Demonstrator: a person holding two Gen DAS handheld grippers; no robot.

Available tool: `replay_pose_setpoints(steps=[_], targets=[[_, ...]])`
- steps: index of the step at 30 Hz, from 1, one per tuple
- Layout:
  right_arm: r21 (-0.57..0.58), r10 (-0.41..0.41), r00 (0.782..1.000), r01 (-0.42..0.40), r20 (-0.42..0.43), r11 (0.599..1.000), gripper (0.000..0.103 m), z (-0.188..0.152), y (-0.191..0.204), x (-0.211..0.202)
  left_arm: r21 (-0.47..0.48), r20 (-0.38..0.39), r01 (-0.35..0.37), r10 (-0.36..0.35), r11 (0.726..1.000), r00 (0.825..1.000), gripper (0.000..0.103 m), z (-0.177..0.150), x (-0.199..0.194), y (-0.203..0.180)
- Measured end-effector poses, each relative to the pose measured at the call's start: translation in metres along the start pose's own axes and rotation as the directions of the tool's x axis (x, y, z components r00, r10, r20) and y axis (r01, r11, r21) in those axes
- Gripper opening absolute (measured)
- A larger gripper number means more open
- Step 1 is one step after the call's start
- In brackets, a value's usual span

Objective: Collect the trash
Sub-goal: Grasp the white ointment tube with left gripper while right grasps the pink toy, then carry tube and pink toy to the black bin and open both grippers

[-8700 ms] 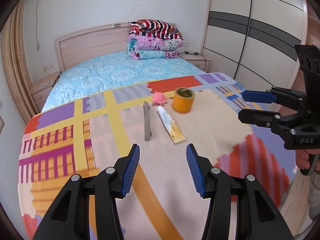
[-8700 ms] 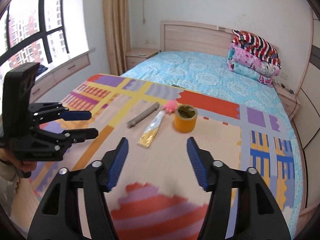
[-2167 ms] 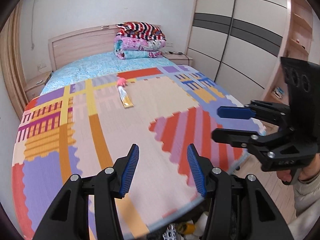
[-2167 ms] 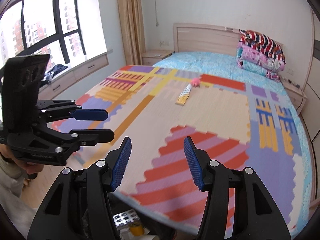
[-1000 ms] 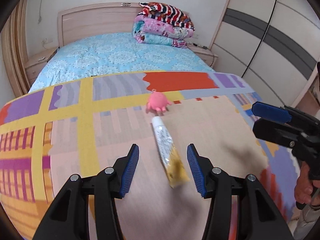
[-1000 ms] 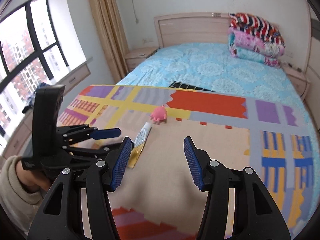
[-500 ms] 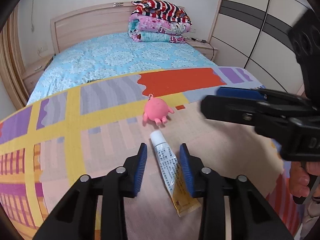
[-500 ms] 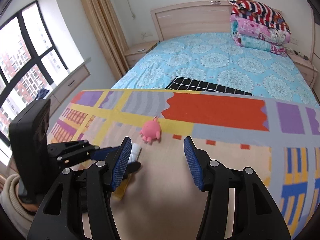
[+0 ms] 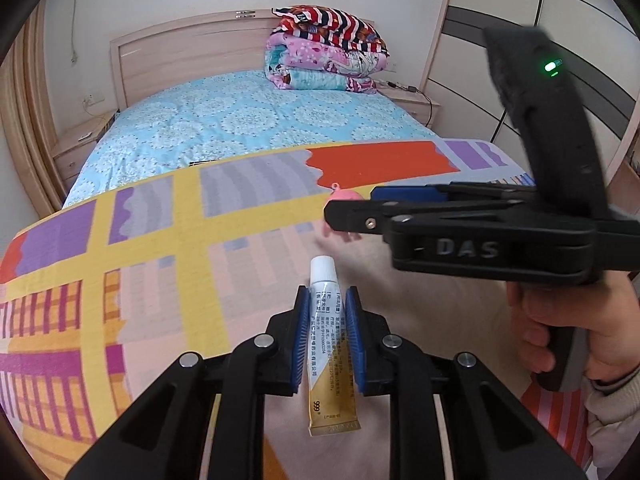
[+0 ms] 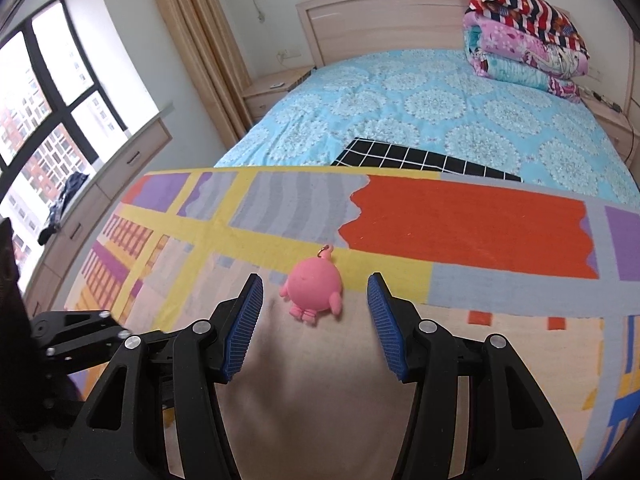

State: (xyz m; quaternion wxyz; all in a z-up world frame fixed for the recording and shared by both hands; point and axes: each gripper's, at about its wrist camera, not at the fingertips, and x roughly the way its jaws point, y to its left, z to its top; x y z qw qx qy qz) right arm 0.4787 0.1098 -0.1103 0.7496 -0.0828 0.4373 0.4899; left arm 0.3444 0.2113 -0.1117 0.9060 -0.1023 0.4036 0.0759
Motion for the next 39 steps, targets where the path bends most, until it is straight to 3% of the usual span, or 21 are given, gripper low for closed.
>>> replay_pose_setpoints(steps=[1,3,4,9,19,32,39], targets=[[-0.004,-0.012,1.0,0.012,0.001,1.0,0.046,0.0,0.001,0.001,-0.002,0.003,-0.001,0.001,1.0,1.0,0.018,-0.001,-0.003,0.001],[0.003,-0.011,1.0,0.011,-0.002,1.0,0.03,0.0,0.002,0.003,-0.002,0.008,-0.001,0.001,1.0,1.0,0.018,-0.002,-0.008,0.001],[0.014,-0.003,1.0,0.003,-0.003,1.0,0.029,0.0,0.001,0.004,-0.003,0.012,0.0,0.0,1.0,1.0,0.018,-0.003,-0.011,0.001],[0.024,-0.007,1.0,0.007,0.006,1.0,0.028,-0.003,0.0,-0.001,-0.01,0.019,0.007,-0.007,1.0,1.0,0.018,-0.006,-0.021,0.0],[0.004,0.005,0.999,-0.006,0.046,1.0,0.028,-0.024,0.016,-0.052,0.011,0.053,0.015,-0.016,1.0,0.998,0.018,-0.02,-0.065,-0.02],[-0.086,0.024,0.992,-0.013,0.123,0.996,0.028,-0.087,0.063,-0.151,0.051,0.132,0.017,-0.024,0.999,0.991,0.018,-0.055,-0.151,-0.067],[-0.098,0.103,0.983,-0.089,0.152,0.991,0.028,-0.121,0.085,-0.201,0.064,0.168,0.046,-0.056,0.997,0.984,0.018,-0.082,-0.195,-0.093]])
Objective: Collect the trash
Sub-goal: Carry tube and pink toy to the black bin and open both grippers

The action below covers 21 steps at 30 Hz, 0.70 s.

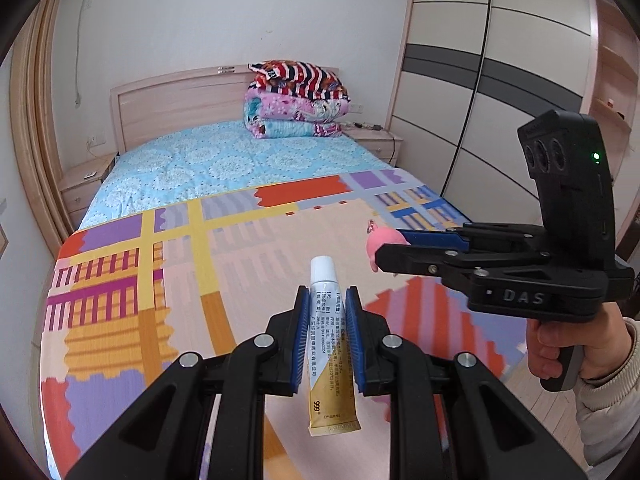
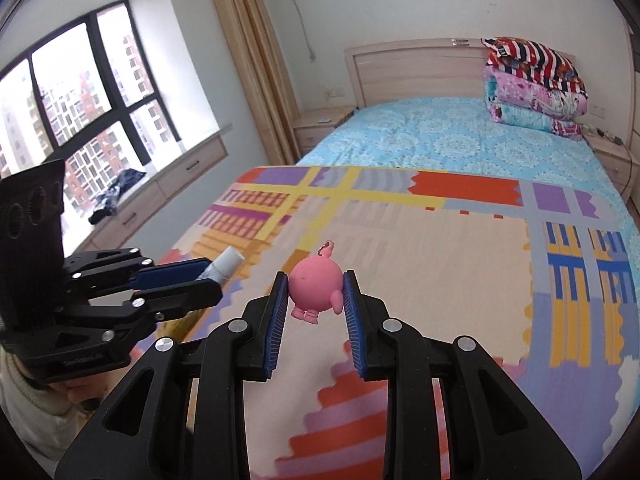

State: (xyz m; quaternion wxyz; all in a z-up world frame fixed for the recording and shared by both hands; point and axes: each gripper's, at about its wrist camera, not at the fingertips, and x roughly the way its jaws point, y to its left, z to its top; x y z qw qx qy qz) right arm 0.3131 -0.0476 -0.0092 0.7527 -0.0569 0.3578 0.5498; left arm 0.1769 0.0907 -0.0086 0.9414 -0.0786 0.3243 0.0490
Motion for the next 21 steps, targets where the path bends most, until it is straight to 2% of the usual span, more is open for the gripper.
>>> replay_pose_setpoints(steps=[5,9,11,16,21], targets=[[-0.067,-0.027,0.999,0.029,0.032,0.997,0.028,-0.015,0.024,-0.029,-0.034,0.015,0.057,-0.056,0.998,0.998,0.018,-0.015,-0.025,-0.013],[-0.072,0.014,0.999,-0.012,0.034,0.997,0.028,-0.03,0.036,-0.048,-0.033,0.029,0.076,-0.075,0.997,0.997,0.018,-0.031,-0.046,-0.027],[-0.069,0.021,0.999,-0.018,0.036,0.997,0.028,-0.042,0.042,-0.058,-0.022,0.028,0.06,-0.06,0.998,0.998,0.018,-0.041,-0.054,-0.034],[-0.055,0.046,0.998,-0.044,0.04,0.997,0.028,-0.073,0.055,-0.077,-0.016,0.016,0.083,-0.083,0.996,0.996,0.018,-0.07,-0.064,-0.046],[-0.061,0.034,0.999,-0.031,0.041,0.998,0.028,-0.098,0.065,-0.087,-0.035,0.001,0.126,-0.126,0.991,0.992,0.018,-0.092,-0.066,-0.054]])
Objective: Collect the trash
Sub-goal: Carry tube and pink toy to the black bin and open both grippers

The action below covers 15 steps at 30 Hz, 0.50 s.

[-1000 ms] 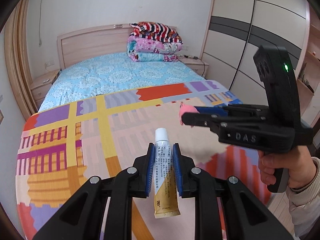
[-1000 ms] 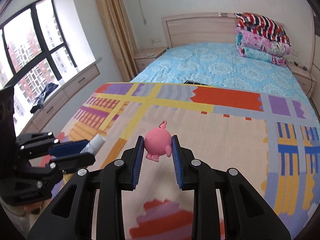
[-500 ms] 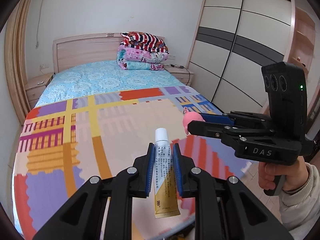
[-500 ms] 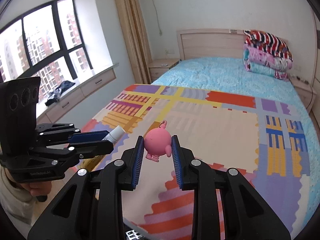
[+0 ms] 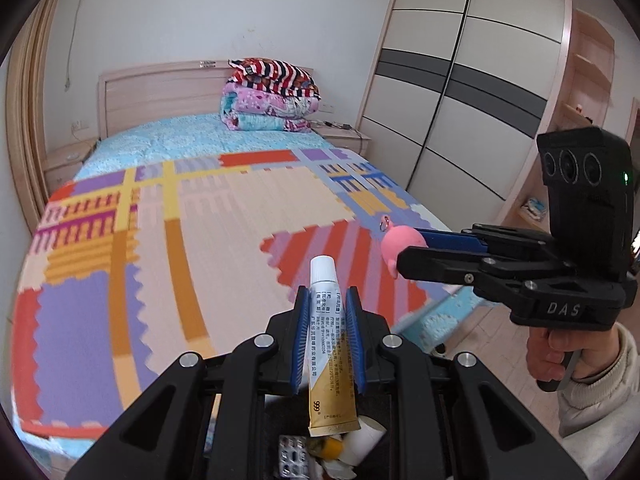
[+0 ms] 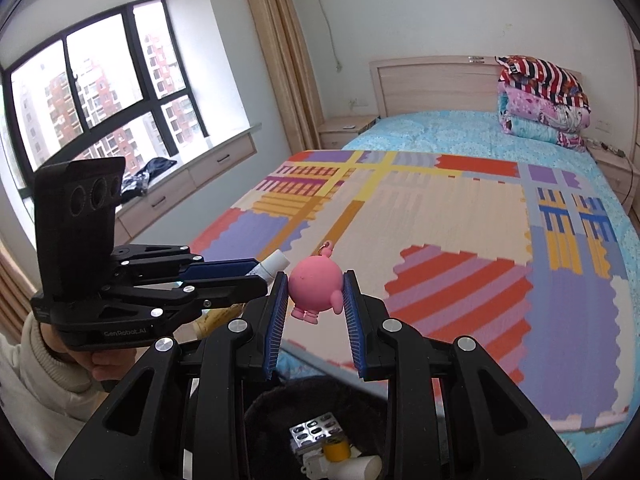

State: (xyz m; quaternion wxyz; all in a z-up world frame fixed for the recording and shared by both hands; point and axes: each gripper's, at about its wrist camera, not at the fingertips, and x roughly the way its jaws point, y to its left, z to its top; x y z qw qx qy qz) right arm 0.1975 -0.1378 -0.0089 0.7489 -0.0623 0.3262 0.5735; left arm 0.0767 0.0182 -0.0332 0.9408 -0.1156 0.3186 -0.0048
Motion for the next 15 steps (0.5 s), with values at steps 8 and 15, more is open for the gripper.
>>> replay_pose_setpoints(steps=[8,15], targets=[[0.105,-0.003,0.998,0.009,-0.061,0.994,0.028,-0.048,-0.009,0.008,-0.016,-0.086,0.045,-0.046,0.999,0.995,0.018,-0.046,0.016,-0.01],[0.162,0.024,0.982,0.007,-0.189,0.987,0.028,-0.098,-0.014,0.028,-0.057,-0.224,0.025,-0.037,0.998,0.974,0.018,-0.102,0.048,-0.005]])
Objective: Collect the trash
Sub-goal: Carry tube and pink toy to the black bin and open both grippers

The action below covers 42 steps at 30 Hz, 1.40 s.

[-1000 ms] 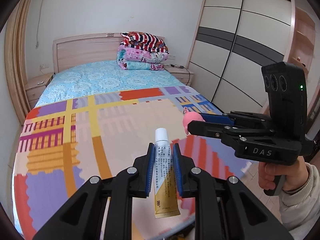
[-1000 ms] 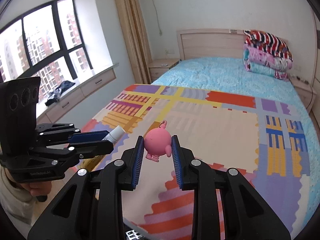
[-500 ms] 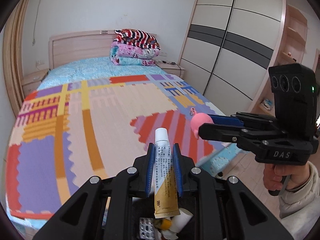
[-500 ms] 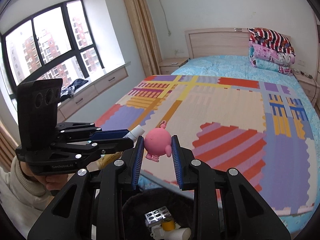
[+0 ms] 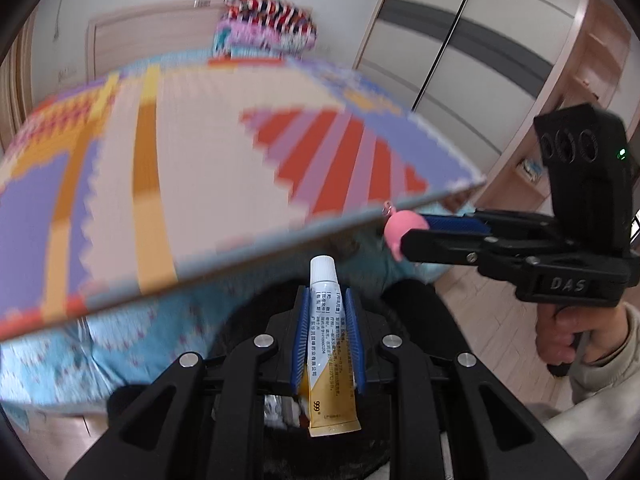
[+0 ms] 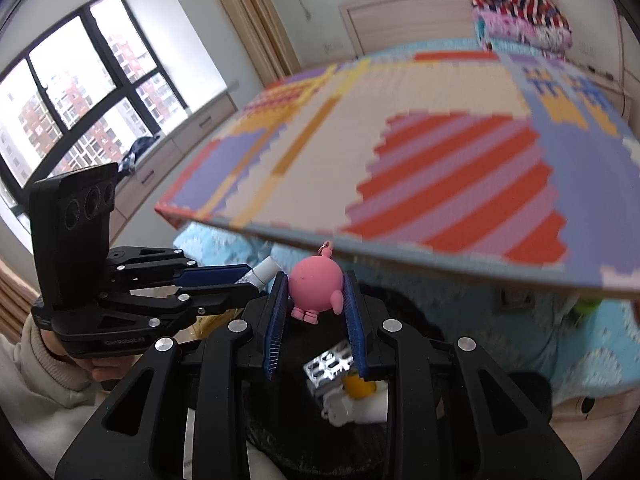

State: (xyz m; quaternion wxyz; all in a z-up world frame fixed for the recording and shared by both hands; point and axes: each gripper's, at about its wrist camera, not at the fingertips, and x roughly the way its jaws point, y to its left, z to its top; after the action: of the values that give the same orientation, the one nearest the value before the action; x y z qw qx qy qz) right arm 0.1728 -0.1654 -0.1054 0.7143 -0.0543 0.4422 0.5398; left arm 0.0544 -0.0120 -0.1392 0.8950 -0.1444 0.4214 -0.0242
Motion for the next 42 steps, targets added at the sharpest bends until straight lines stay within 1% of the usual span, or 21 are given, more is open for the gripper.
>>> replay_pose_setpoints(steps=[4,5,7,10,13,18,23,27,28,29,30,31,32,34,37,38,40,42], targets=[[0.01,0.001,0.998,-0.001,-0.07,1.0,0.028,-0.022,0.001,0.017,-0.036,-0.069,-0.007,0.005,0.999,0.998,0.018,-0.022,0.023,0.008],[0.002,-0.012,0.996,0.012,-0.092,1.0,0.028,-0.029,0.002,0.024,-0.043,-0.083,-0.012,0.009,0.999,0.996,0.018,-0.026,0.028,0.01],[-0.003,-0.019,0.992,0.019,-0.123,1.0,0.028,-0.037,0.004,0.032,-0.058,-0.103,-0.018,0.012,0.998,0.995,0.018,-0.032,0.035,0.015],[0.016,-0.009,0.985,0.011,-0.17,1.0,0.028,-0.052,0.003,0.047,-0.08,-0.131,-0.031,0.021,0.996,0.991,0.018,-0.041,0.045,0.024],[0.012,-0.033,0.976,0.036,-0.213,0.999,0.028,-0.064,0.0,0.059,-0.089,-0.157,-0.058,0.043,0.994,0.987,0.018,-0.046,0.053,0.029],[0.002,-0.071,0.966,0.074,-0.25,0.997,0.028,-0.071,-0.005,0.069,-0.106,-0.194,-0.065,0.044,0.992,0.98,0.018,-0.055,0.069,0.032],[0.007,-0.055,0.95,0.06,-0.307,0.998,0.028,-0.08,-0.009,0.083,-0.124,-0.219,-0.07,0.041,0.99,0.975,0.018,-0.057,0.074,0.032],[0.02,-0.027,0.946,0.036,-0.324,0.999,0.029,-0.083,-0.008,0.088,-0.135,-0.229,-0.068,0.036,0.988,0.973,0.018,-0.057,0.074,0.034],[0.021,-0.026,0.947,0.035,-0.321,0.999,0.033,-0.084,-0.007,0.087,-0.136,-0.231,-0.065,0.032,0.989,0.973,0.02,-0.056,0.074,0.033],[0.022,-0.026,0.949,0.035,-0.315,0.999,0.035,-0.083,-0.007,0.086,-0.13,-0.23,-0.063,0.032,0.99,0.973,0.026,-0.055,0.074,0.032],[0.019,-0.029,0.951,0.037,-0.307,0.999,0.038,-0.082,-0.006,0.084,-0.122,-0.227,-0.067,0.037,0.99,0.973,0.041,-0.055,0.073,0.03],[0.017,-0.034,0.952,0.041,-0.303,0.999,0.04,-0.082,-0.006,0.083,-0.109,-0.215,-0.075,0.05,0.991,0.975,0.051,-0.054,0.07,0.027],[0.015,-0.039,0.954,0.046,-0.297,0.999,0.04,-0.08,-0.006,0.081,-0.101,-0.201,-0.074,0.052,0.992,0.978,0.058,-0.053,0.068,0.025],[0.018,-0.039,0.957,0.046,-0.288,0.999,0.04,-0.078,-0.008,0.078,-0.096,-0.182,-0.051,0.033,0.994,0.983,0.058,-0.051,0.062,0.022],[0.013,-0.049,0.96,0.054,-0.274,0.998,0.04,-0.072,-0.005,0.067,-0.082,-0.17,-0.066,0.051,0.994,0.984,0.058,-0.046,0.052,0.019],[0.003,-0.049,0.963,0.052,-0.266,0.999,0.04,-0.069,-0.002,0.06,-0.072,-0.159,-0.06,0.048,0.996,0.986,0.058,-0.045,0.046,0.017],[-0.015,-0.056,0.966,0.054,-0.253,0.998,0.047,-0.064,0.001,0.051,-0.062,-0.14,-0.051,0.042,0.997,0.989,0.058,-0.043,0.035,0.015],[-0.031,-0.053,0.969,0.047,-0.243,0.998,0.052,-0.058,0.006,0.039,-0.058,-0.123,-0.03,0.023,0.998,0.992,0.058,-0.041,0.02,0.013]])
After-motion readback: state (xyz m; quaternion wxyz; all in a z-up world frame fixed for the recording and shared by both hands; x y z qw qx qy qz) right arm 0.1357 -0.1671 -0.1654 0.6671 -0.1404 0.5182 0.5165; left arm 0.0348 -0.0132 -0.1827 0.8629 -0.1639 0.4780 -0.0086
